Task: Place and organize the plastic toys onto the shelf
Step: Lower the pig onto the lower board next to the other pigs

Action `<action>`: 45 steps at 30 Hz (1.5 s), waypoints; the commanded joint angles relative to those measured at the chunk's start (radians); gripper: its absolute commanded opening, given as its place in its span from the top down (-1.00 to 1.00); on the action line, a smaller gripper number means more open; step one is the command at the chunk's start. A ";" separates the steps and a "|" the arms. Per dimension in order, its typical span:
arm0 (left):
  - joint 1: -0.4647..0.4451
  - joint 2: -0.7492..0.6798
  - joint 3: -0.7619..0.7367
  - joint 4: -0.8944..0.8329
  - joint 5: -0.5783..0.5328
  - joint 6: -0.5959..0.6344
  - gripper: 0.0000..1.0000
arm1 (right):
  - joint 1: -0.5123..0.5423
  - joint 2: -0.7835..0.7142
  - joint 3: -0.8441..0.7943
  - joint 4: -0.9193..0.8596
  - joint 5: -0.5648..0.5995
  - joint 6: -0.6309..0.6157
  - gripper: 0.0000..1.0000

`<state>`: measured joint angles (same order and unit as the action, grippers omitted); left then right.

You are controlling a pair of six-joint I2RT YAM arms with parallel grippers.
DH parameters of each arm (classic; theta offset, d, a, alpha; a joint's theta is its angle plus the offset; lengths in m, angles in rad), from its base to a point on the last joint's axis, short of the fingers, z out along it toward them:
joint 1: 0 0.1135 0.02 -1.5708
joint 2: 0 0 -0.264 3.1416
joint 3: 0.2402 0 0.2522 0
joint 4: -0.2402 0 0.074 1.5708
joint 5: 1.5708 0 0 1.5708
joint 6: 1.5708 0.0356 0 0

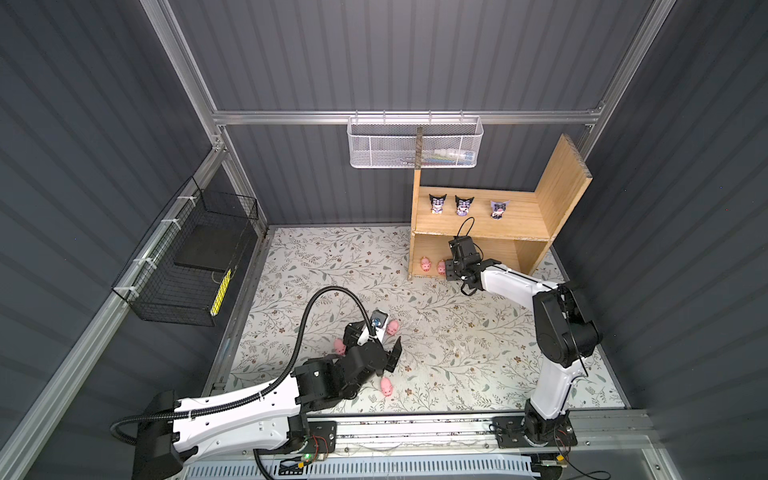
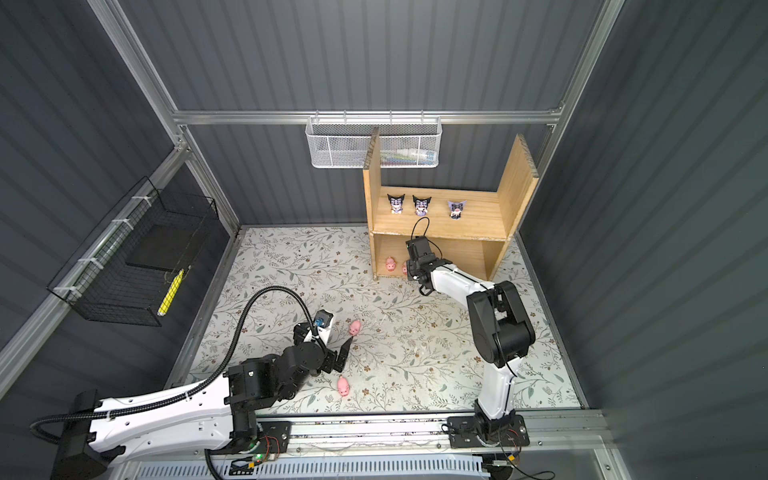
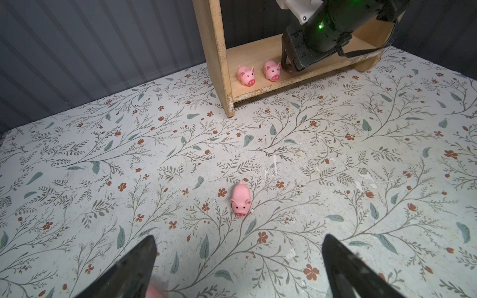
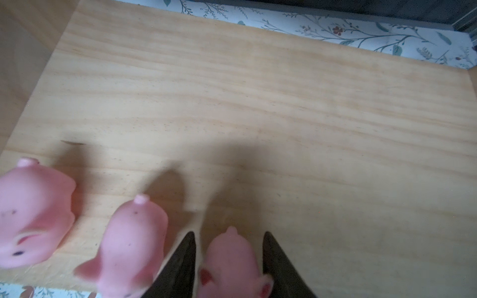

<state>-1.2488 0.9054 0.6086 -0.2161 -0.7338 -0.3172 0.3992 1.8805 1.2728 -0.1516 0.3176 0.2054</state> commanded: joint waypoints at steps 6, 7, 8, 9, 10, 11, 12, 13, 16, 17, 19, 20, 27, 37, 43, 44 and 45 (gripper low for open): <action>-0.001 -0.032 0.022 -0.020 -0.009 -0.024 -0.99 | -0.022 -0.058 -0.055 -0.007 0.020 0.031 0.27; 0.000 -0.033 0.022 -0.021 -0.009 -0.027 -0.99 | -0.022 -0.062 -0.061 -0.005 0.019 0.032 0.27; -0.002 -0.034 0.022 -0.024 -0.009 -0.029 -0.99 | -0.022 -0.066 -0.068 -0.003 0.019 0.035 0.27; -0.001 -0.038 0.021 -0.027 -0.006 -0.033 -0.99 | -0.022 -0.071 -0.074 0.000 0.018 0.038 0.27; -0.002 -0.039 0.023 -0.029 -0.006 -0.035 -0.99 | -0.022 -0.073 -0.077 0.001 0.018 0.039 0.26; 0.000 -0.043 0.019 -0.032 -0.006 -0.039 -0.99 | -0.022 -0.075 -0.080 0.001 0.018 0.041 0.27; -0.002 -0.046 0.018 -0.035 -0.005 -0.041 -0.99 | -0.021 -0.076 -0.082 0.003 0.016 0.043 0.28; -0.001 -0.049 0.017 -0.036 -0.005 -0.044 -0.99 | -0.021 -0.077 -0.082 0.003 0.016 0.047 0.30; -0.001 -0.062 0.011 -0.045 -0.006 -0.055 -0.99 | -0.020 -0.080 -0.085 0.003 0.009 0.061 0.36; -0.002 -0.067 0.007 -0.048 -0.006 -0.058 -0.99 | -0.021 -0.080 -0.087 0.005 0.006 0.064 0.38; -0.002 -0.075 0.005 -0.051 -0.007 -0.065 -0.99 | -0.019 -0.080 -0.088 0.005 0.006 0.071 0.42; -0.001 -0.080 0.003 -0.055 -0.007 -0.068 -0.99 | -0.019 -0.078 -0.091 0.006 0.001 0.073 0.44; -0.001 -0.104 -0.006 -0.073 -0.012 -0.083 -0.99 | -0.019 -0.076 -0.102 0.008 -0.004 0.082 0.54; -0.001 -0.126 -0.007 -0.086 -0.024 -0.082 -0.99 | -0.017 -0.087 -0.072 0.033 -0.005 0.091 0.53; -0.001 -0.110 0.005 -0.081 -0.030 -0.062 -1.00 | -0.017 -0.064 -0.034 0.032 -0.006 0.085 0.51; 0.000 -0.107 0.005 -0.080 -0.030 -0.061 -0.99 | -0.017 -0.058 -0.027 0.031 -0.008 0.087 0.51; -0.001 -0.105 0.005 -0.079 -0.030 -0.059 -0.99 | -0.017 -0.056 -0.023 0.032 -0.012 0.089 0.51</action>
<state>-1.2488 0.7952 0.6086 -0.2775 -0.7414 -0.3882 0.3824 1.8091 1.2114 -0.1265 0.3126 0.2871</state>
